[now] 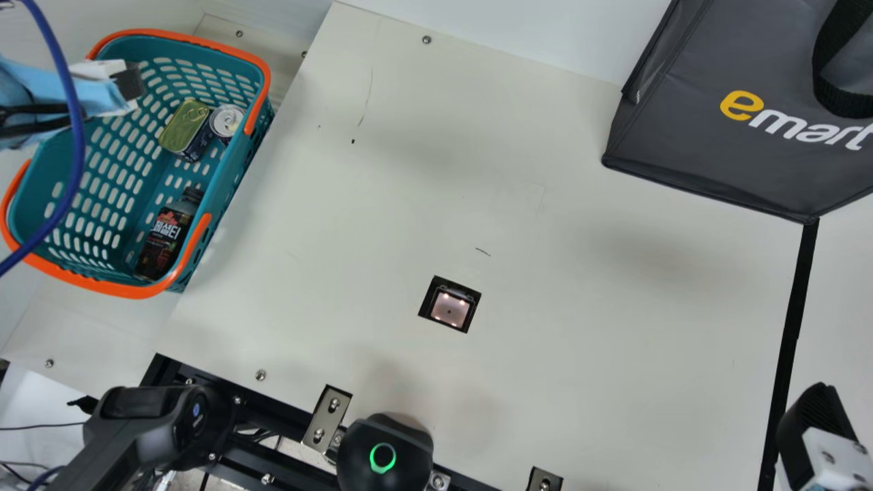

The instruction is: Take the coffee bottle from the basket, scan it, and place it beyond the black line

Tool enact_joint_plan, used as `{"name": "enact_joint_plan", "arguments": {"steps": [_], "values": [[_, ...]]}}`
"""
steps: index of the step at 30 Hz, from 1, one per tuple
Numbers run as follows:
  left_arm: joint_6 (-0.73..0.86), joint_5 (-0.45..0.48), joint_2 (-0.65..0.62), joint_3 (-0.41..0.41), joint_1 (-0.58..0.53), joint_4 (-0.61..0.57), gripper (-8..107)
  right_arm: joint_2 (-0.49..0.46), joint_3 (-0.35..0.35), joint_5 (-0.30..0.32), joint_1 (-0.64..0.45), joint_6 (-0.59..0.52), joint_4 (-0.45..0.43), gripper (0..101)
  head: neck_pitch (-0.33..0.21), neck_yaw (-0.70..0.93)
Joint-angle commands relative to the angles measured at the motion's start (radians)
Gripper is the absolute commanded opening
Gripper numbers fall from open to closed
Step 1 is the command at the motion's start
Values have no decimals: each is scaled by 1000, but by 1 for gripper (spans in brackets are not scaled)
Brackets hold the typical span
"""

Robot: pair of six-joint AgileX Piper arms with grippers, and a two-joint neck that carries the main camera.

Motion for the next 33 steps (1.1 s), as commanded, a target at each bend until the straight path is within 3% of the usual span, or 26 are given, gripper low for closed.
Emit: {"name": "enact_joint_plan", "arguments": {"steps": [1,33], "values": [[26,-4,3,2,37,-15,90,0,0,0,0,0,0,91,-26,2],[391,-41,172,69,320,-179,90,0,0,0,0,0,0,91,-26,2]]}}
